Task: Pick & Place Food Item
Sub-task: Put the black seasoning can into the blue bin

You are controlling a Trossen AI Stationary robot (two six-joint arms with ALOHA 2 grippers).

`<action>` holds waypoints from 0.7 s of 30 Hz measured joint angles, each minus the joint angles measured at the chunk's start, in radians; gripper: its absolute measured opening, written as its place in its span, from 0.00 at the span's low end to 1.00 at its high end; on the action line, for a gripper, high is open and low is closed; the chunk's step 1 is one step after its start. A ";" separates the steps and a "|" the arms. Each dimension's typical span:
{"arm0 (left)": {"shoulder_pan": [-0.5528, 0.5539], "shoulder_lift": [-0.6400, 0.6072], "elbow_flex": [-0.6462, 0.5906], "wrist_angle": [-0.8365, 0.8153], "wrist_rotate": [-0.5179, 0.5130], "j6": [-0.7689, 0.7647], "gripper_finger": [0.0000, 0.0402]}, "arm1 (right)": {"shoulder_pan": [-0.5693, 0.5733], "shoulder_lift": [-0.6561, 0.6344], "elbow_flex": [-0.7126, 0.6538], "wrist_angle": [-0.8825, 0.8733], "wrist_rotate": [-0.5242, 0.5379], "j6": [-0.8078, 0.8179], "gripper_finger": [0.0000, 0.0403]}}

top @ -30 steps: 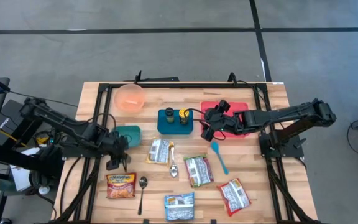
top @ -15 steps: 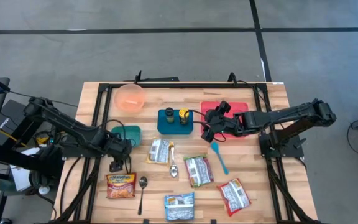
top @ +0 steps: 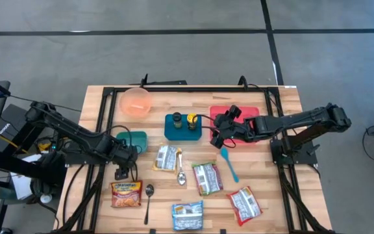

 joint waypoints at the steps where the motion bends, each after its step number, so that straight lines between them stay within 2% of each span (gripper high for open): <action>1: 0.000 0.000 0.000 0.000 0.000 0.002 0.68 | 0.000 0.000 0.000 0.000 0.000 0.001 0.65; 15: 0.000 0.000 0.000 0.000 0.000 0.027 0.34 | 0.000 0.000 0.000 0.000 0.000 0.005 0.65; 18: 0.000 0.000 0.000 0.008 0.000 0.028 0.31 | 0.000 0.000 0.000 0.000 0.000 0.005 0.65; 21: 0.000 0.000 0.000 0.033 0.000 0.028 0.32 | 0.000 0.000 0.000 0.000 0.000 0.005 0.65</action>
